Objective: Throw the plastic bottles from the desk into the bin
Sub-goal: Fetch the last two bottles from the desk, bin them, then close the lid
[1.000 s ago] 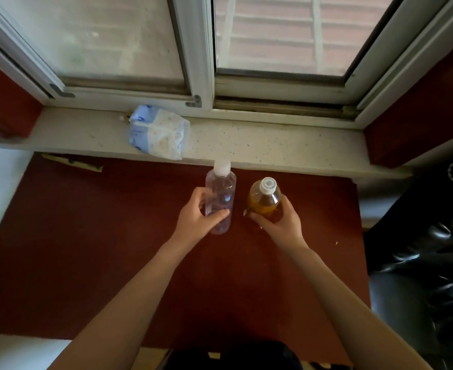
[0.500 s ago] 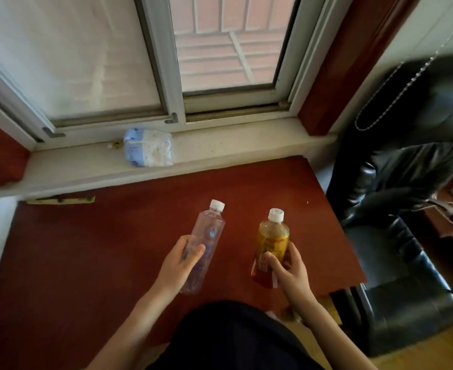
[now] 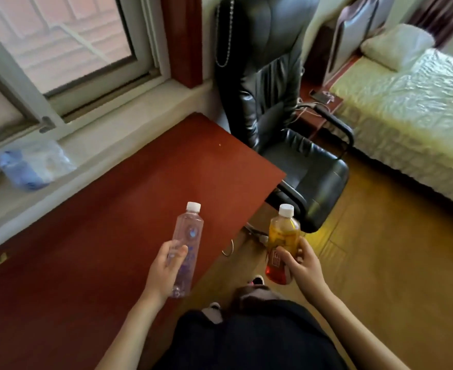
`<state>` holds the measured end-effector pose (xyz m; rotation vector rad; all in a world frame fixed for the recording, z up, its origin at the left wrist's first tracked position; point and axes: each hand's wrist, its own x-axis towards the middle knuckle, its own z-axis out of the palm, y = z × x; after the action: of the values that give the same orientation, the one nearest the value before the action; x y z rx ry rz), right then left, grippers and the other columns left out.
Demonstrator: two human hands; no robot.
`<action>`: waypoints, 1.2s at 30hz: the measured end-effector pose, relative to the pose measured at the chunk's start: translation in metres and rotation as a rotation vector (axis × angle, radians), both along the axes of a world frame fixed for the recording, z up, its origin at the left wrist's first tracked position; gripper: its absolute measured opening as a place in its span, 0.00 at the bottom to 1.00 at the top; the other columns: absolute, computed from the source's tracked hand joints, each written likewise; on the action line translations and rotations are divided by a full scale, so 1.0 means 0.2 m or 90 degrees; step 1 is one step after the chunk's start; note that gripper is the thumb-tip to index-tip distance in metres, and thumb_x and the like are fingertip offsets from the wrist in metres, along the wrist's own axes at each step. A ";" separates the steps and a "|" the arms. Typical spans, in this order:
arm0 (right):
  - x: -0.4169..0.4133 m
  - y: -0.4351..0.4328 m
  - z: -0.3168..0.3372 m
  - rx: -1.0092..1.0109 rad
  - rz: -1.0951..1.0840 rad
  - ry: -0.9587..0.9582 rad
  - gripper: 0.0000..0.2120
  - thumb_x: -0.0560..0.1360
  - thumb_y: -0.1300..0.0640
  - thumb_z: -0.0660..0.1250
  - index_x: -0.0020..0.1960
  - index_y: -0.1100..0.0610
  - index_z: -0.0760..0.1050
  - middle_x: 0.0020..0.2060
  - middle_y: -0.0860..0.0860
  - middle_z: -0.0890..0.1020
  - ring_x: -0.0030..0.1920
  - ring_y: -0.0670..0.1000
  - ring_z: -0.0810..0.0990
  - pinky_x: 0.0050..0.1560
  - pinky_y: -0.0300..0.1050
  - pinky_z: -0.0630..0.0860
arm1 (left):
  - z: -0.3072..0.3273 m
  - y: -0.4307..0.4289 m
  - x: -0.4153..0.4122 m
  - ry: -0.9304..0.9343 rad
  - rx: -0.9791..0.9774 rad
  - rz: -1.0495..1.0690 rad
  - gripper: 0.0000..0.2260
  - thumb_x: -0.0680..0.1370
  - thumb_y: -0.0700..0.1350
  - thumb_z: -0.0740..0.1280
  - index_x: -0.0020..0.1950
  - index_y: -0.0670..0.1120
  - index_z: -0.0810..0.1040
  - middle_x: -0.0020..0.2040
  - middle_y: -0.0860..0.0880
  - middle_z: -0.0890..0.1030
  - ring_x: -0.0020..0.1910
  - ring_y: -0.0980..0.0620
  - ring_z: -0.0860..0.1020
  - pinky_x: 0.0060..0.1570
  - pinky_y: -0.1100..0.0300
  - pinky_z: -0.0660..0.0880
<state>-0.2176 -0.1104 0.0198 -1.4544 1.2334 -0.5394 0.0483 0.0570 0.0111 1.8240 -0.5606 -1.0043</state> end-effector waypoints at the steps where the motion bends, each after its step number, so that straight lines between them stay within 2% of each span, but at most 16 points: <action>1: -0.06 0.01 0.02 -0.007 -0.028 -0.005 0.31 0.61 0.32 0.72 0.58 0.49 0.75 0.52 0.53 0.82 0.52 0.52 0.82 0.51 0.51 0.82 | 0.03 -0.05 -0.02 -0.002 -0.011 -0.025 0.33 0.65 0.70 0.60 0.61 0.50 0.74 0.53 0.54 0.79 0.52 0.58 0.78 0.44 0.64 0.72; 4: -0.27 0.03 0.06 -0.015 -0.122 -0.027 0.37 0.61 0.32 0.73 0.63 0.51 0.73 0.54 0.52 0.83 0.52 0.50 0.83 0.51 0.51 0.82 | 0.11 -0.22 -0.10 -0.005 -0.032 -0.110 0.29 0.69 0.70 0.63 0.60 0.50 0.74 0.52 0.54 0.80 0.50 0.57 0.79 0.46 0.61 0.75; 6: -0.42 0.07 0.08 -0.018 -0.180 -0.043 0.30 0.66 0.38 0.74 0.62 0.52 0.74 0.53 0.53 0.83 0.51 0.51 0.84 0.50 0.50 0.83 | 0.12 -0.33 -0.16 -0.015 -0.045 -0.165 0.29 0.68 0.71 0.63 0.58 0.51 0.74 0.51 0.51 0.81 0.49 0.53 0.81 0.47 0.57 0.77; 8: -0.56 0.12 0.09 -0.020 -0.243 -0.062 0.25 0.68 0.42 0.75 0.59 0.52 0.74 0.51 0.54 0.84 0.49 0.51 0.85 0.46 0.45 0.83 | 0.11 -0.43 -0.25 -0.023 -0.046 -0.230 0.33 0.64 0.75 0.62 0.57 0.53 0.75 0.50 0.49 0.82 0.48 0.50 0.83 0.45 0.57 0.78; 11: -0.79 0.23 0.07 -0.016 -0.339 -0.065 0.31 0.63 0.39 0.73 0.60 0.54 0.74 0.51 0.54 0.84 0.48 0.48 0.85 0.42 0.40 0.82 | 0.12 -0.56 -0.45 -0.029 -0.041 -0.316 0.37 0.59 0.79 0.61 0.56 0.54 0.74 0.49 0.50 0.83 0.46 0.51 0.83 0.41 0.63 0.77; 14: -1.03 0.36 0.02 -0.011 -0.419 -0.042 0.31 0.63 0.37 0.71 0.59 0.53 0.75 0.52 0.54 0.83 0.48 0.47 0.84 0.41 0.39 0.81 | 0.12 -0.66 -0.70 -0.028 -0.035 -0.406 0.38 0.57 0.79 0.62 0.55 0.52 0.75 0.48 0.50 0.83 0.46 0.53 0.82 0.41 0.61 0.76; 17: -1.28 0.50 -0.05 0.004 -0.490 -0.009 0.27 0.63 0.35 0.70 0.55 0.51 0.76 0.50 0.55 0.82 0.46 0.46 0.83 0.41 0.37 0.80 | 0.09 -0.73 -0.99 -0.023 0.002 -0.510 0.30 0.68 0.71 0.64 0.58 0.50 0.74 0.52 0.50 0.82 0.47 0.58 0.81 0.42 0.64 0.75; 20: -1.55 0.66 -0.15 0.037 -0.536 0.031 0.25 0.64 0.31 0.70 0.53 0.46 0.76 0.50 0.53 0.82 0.49 0.50 0.82 0.46 0.42 0.80 | 0.03 -0.78 -1.29 -0.044 0.044 -0.567 0.19 0.77 0.56 0.63 0.62 0.46 0.74 0.55 0.48 0.80 0.54 0.51 0.79 0.45 0.63 0.73; 22: -1.71 0.74 -0.19 0.067 -0.572 0.044 0.27 0.63 0.28 0.69 0.54 0.44 0.76 0.50 0.51 0.82 0.51 0.50 0.81 0.49 0.47 0.80 | 0.01 -0.80 -1.49 -0.050 0.064 -0.598 0.16 0.78 0.56 0.63 0.60 0.47 0.74 0.53 0.51 0.80 0.55 0.49 0.79 0.45 0.61 0.73; 24: -1.88 0.78 -0.21 0.078 -0.605 0.049 0.26 0.62 0.27 0.68 0.52 0.43 0.76 0.50 0.50 0.82 0.51 0.49 0.81 0.49 0.47 0.80 | -0.02 -0.82 -1.68 -0.059 0.079 -0.619 0.18 0.77 0.57 0.64 0.60 0.47 0.75 0.54 0.50 0.81 0.55 0.50 0.79 0.48 0.57 0.75; 26: -2.02 0.77 -0.23 0.087 -0.623 0.055 0.26 0.62 0.27 0.67 0.51 0.42 0.76 0.50 0.50 0.82 0.51 0.49 0.81 0.51 0.50 0.79 | -0.05 -0.84 -1.84 -0.067 0.084 -0.637 0.14 0.77 0.56 0.63 0.57 0.49 0.76 0.52 0.50 0.81 0.53 0.51 0.80 0.48 0.56 0.75; 28: -2.15 0.73 -0.23 0.085 -0.637 0.055 0.26 0.63 0.27 0.68 0.52 0.43 0.76 0.51 0.50 0.82 0.51 0.50 0.81 0.53 0.54 0.79 | -0.06 -0.88 -1.98 -0.063 0.082 -0.644 0.09 0.78 0.55 0.63 0.53 0.53 0.76 0.51 0.51 0.81 0.51 0.52 0.80 0.45 0.57 0.75; 32: -2.35 0.53 -0.21 0.077 -0.666 0.035 0.25 0.64 0.28 0.68 0.53 0.42 0.76 0.52 0.50 0.82 0.53 0.50 0.82 0.55 0.57 0.79 | -0.03 -1.01 -2.17 -0.086 0.088 -0.661 0.04 0.79 0.50 0.62 0.51 0.53 0.75 0.48 0.52 0.81 0.47 0.54 0.81 0.37 0.66 0.74; 34: -2.40 0.42 -0.20 0.065 -0.659 0.032 0.25 0.63 0.27 0.68 0.51 0.42 0.76 0.51 0.51 0.82 0.51 0.50 0.82 0.53 0.56 0.79 | -0.02 -1.08 -2.21 -0.092 0.089 -0.664 0.04 0.79 0.49 0.62 0.52 0.52 0.75 0.48 0.51 0.81 0.45 0.56 0.81 0.35 0.67 0.74; 36: -2.48 0.29 -0.20 0.054 -0.650 0.038 0.26 0.63 0.27 0.67 0.51 0.44 0.77 0.49 0.51 0.82 0.51 0.49 0.81 0.52 0.54 0.79 | -0.05 -1.21 -2.28 -0.105 0.092 -0.666 0.09 0.79 0.50 0.63 0.55 0.48 0.75 0.49 0.49 0.81 0.46 0.53 0.81 0.37 0.64 0.75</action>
<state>-0.7136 -0.0529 -0.0205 -0.6770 1.9907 -1.0936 -0.4069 -0.1842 0.0007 1.7169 -1.6754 -1.5841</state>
